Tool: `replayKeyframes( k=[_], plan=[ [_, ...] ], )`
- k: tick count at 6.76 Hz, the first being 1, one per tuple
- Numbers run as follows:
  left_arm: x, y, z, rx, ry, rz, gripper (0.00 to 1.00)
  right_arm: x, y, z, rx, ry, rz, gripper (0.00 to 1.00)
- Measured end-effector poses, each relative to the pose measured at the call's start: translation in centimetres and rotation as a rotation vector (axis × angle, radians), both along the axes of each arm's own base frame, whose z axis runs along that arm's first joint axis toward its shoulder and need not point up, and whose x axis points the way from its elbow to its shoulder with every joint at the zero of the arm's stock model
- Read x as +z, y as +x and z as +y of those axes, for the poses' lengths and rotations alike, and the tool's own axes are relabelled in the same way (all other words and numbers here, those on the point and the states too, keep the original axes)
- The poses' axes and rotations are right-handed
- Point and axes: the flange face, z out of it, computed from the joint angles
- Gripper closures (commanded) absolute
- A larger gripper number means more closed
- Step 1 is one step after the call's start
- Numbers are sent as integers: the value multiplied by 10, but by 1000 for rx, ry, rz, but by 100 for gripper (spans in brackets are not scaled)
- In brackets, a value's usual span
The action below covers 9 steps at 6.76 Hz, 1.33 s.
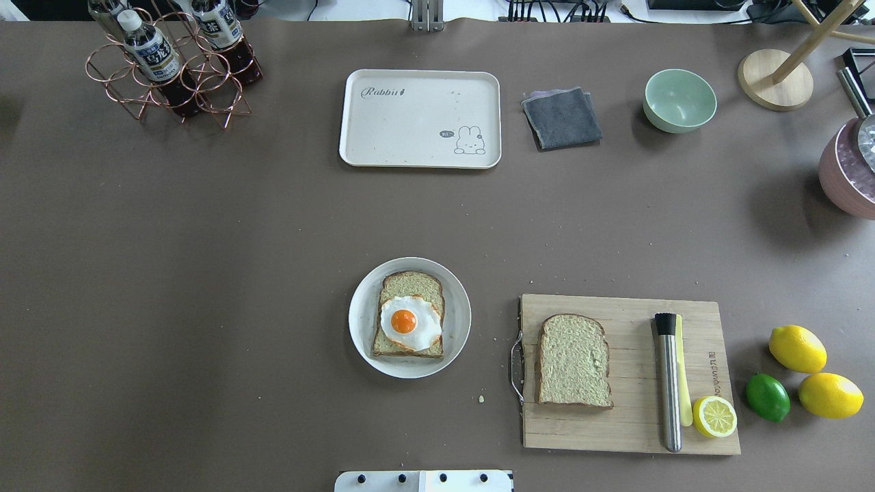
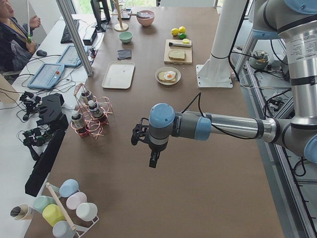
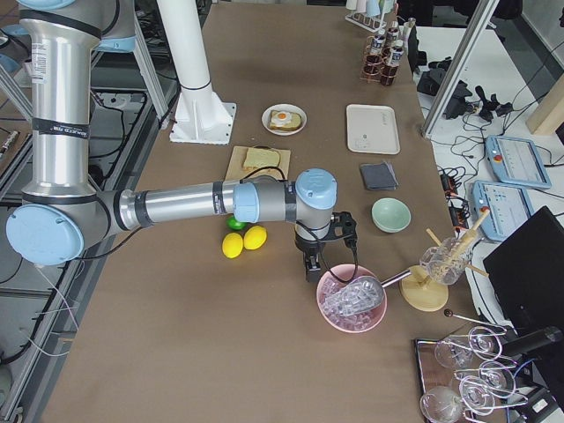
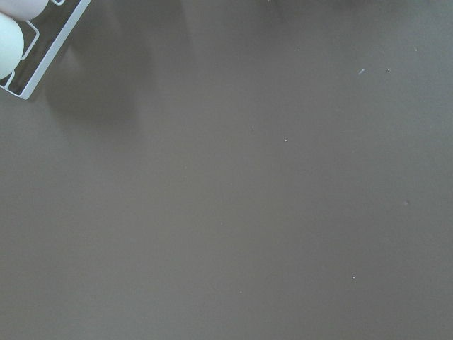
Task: Make sandwich and place on tray
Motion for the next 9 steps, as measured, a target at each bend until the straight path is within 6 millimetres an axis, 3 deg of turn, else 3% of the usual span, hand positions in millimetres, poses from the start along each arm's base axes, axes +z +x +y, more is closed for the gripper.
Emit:
replayKeyframes(
  k=[5,9],
  plan=[
    [-8,2,1,5,37,25,2,4,2,3,8,-13,-2,0],
    [-17,0,15,-2,57,21,2,4,4,8,8,-11,-3,0]
  ],
)
